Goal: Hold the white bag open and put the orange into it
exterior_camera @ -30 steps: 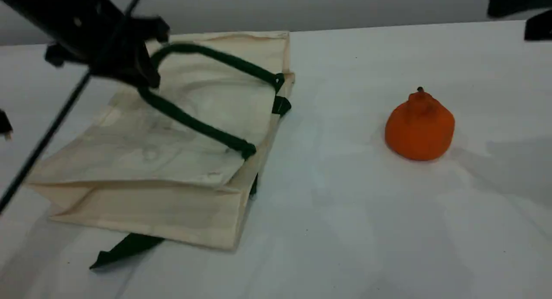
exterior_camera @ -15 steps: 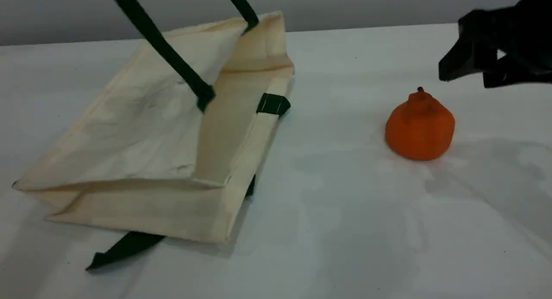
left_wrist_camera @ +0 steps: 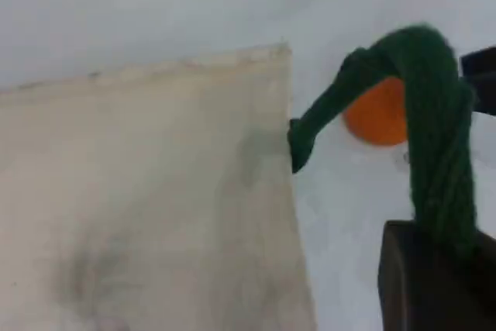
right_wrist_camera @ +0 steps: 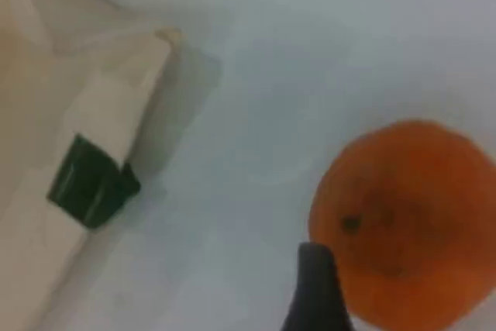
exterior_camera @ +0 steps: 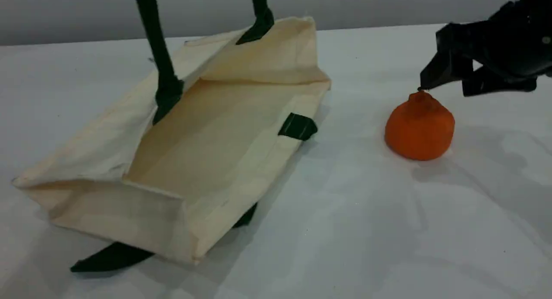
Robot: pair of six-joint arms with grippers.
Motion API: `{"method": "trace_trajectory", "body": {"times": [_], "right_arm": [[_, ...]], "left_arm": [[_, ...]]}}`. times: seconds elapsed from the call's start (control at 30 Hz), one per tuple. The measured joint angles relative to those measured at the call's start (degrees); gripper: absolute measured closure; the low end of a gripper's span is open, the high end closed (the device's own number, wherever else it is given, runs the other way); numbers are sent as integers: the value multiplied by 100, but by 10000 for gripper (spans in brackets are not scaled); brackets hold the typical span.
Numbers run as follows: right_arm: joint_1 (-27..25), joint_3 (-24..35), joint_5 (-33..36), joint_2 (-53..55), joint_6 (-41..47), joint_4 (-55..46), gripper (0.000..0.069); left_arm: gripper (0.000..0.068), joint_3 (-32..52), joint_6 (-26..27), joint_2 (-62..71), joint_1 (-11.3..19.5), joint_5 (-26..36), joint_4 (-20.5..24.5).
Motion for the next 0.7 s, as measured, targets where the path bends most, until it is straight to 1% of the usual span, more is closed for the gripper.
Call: {"method": "trace_trajectory", "body": {"times": [0.13, 0.27, 0.4, 0.53, 0.7], "right_arm": [[0, -177, 0, 224, 0, 0, 199], [0, -369, -54, 503, 0, 0, 199], [0, -544, -5, 733, -5, 0, 199], [0, -553, 54, 830, -17, 0, 199], [0, -596, 54, 953, -12, 0, 199]], "left_arm": [[606, -230, 0, 0, -181, 133, -11], [606, -472, -18, 0, -186, 322, -21], [606, -489, -28, 0, -186, 619, -26], [606, -489, -28, 0, -186, 563, -7], [606, -489, -35, 0, -163, 546, 188]]}}
